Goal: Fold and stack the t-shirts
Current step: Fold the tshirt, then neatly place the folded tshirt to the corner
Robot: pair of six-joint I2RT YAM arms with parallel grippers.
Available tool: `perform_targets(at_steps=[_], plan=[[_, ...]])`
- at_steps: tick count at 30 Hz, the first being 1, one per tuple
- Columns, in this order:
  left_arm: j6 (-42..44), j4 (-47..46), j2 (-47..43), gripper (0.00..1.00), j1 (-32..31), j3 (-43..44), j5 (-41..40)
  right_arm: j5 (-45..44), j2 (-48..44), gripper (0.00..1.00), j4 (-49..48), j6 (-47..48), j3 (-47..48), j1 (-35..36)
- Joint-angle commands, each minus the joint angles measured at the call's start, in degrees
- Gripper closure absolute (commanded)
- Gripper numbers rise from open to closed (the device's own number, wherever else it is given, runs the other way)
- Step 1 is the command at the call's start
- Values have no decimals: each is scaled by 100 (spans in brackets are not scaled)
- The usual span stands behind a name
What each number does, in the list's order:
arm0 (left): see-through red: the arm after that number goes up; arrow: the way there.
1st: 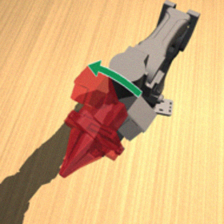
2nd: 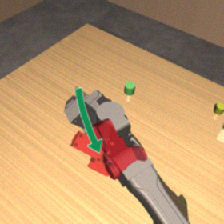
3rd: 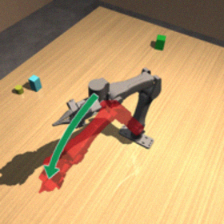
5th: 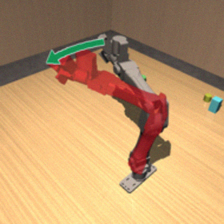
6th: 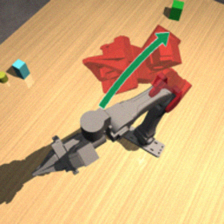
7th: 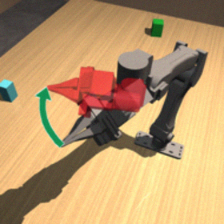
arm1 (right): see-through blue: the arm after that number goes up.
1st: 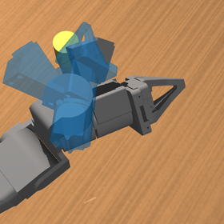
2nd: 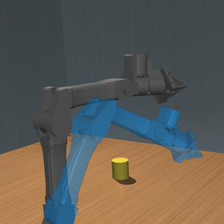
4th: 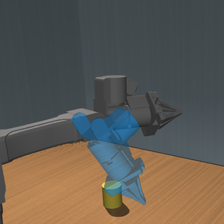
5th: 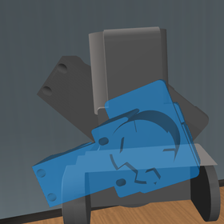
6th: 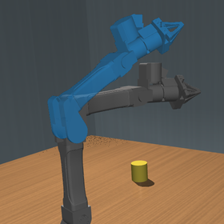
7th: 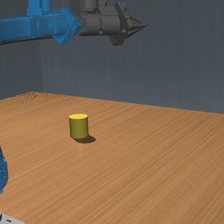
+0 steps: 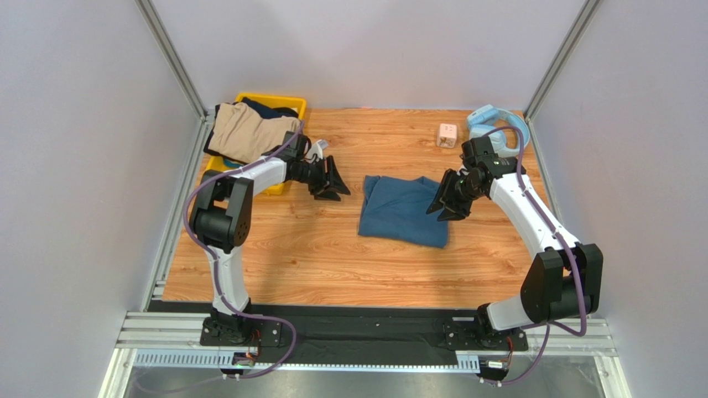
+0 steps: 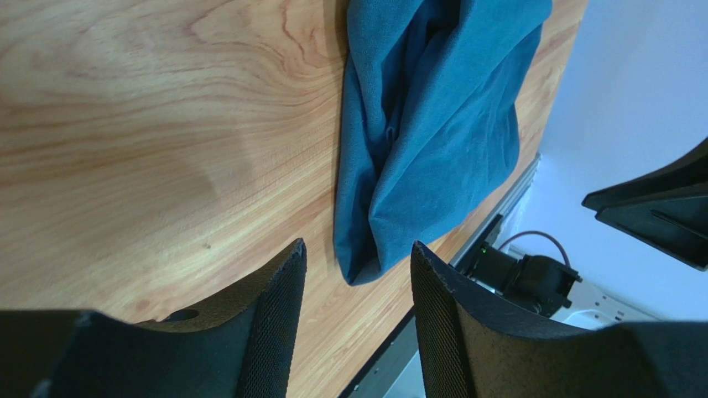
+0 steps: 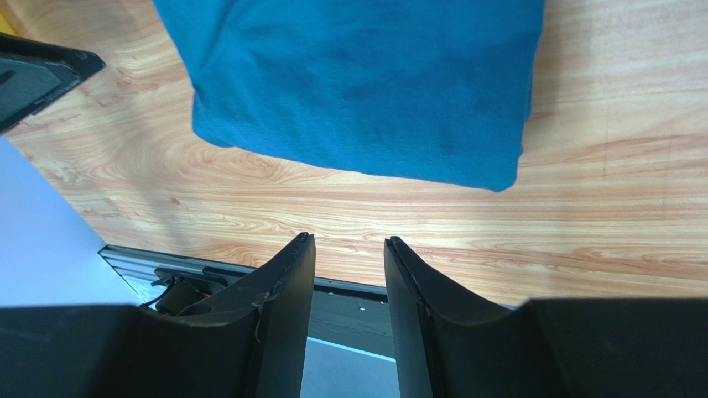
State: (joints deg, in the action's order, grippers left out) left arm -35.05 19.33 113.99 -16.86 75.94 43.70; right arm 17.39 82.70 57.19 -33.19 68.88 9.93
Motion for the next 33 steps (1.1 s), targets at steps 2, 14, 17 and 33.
perform_targets(at_steps=[2, 14, 17, 33], plan=[[226, -386, 420, 42, -264, 298, 516, -148, -201, 59, -6, -38, -138, -27], [-28, -1115, 1081, 42, -863, 44, 727, -236, -219, 59, 248, -30, 116, -27], [-213, -1484, 1151, 42, -863, -106, 780, -297, -236, 59, 389, 40, 152, -27], [-932, -870, 1758, 91, -1398, 1159, 517, -377, -342, 59, 679, 32, 380, -27]])
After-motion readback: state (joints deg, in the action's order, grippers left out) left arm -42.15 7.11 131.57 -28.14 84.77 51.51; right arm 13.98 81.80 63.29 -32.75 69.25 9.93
